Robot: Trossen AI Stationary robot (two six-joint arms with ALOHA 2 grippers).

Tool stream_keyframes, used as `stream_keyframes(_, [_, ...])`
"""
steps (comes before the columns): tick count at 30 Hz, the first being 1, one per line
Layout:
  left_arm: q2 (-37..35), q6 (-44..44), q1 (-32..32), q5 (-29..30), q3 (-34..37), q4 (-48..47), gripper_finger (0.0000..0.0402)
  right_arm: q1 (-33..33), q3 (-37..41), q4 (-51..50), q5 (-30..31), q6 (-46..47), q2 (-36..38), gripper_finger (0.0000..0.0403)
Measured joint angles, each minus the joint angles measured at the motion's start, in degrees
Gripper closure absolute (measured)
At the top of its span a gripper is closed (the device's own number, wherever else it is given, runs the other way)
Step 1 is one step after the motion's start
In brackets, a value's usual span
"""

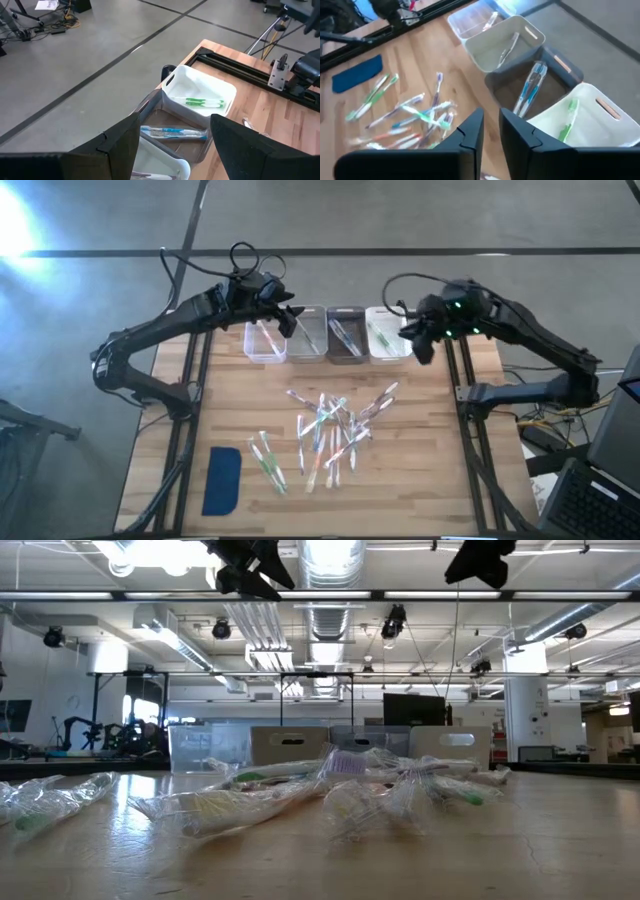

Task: Pick & Place Toothbrushes
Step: Put the purple toothbrush into the gray bin

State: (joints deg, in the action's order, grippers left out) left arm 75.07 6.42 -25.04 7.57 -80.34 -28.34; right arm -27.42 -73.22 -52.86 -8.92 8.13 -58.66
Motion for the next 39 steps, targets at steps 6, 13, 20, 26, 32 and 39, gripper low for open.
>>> stream_keyframes(6, [0.0, 0.0, 0.0, 0.0, 0.0, 0.0, 0.0154, 0.7, 10.4, 5.8, 0.0, -2.2, 11.2, 0.0365])
stream_keyframes(13, [0.0, -0.2, 0.0, 0.0, 0.0, 0.0, 0.0154, 0.7, 20.7, 5.6, 1.3, -8.3, 21.5, 0.0368])
stream_keyframes(20, [0.0, -0.2, 0.0, 0.0, 0.0, 0.0, 0.0154, 0.7, 29.1, 5.3, 1.4, -8.1, 28.1, 0.0350])
stream_keyframes(26, [0.0, -0.2, 0.0, 0.0, 0.0, 0.0, 0.0154, 0.7, 31.1, 6.6, 1.0, -10.2, 32.4, 0.0332])
stream_keyframes(32, [0.0, -0.2, 0.0, 0.0, 0.0, 0.0, 0.0154, 0.7, 30.9, 6.4, 0.9, -11.5, 35.5, 0.0313])
stream_keyframes(39, [0.0, -0.1, 0.0, 0.0, 0.0, 0.0, 0.0154, 0.7, 30.6, 6.4, 1.0, -11.4, 36.2, 0.0293])
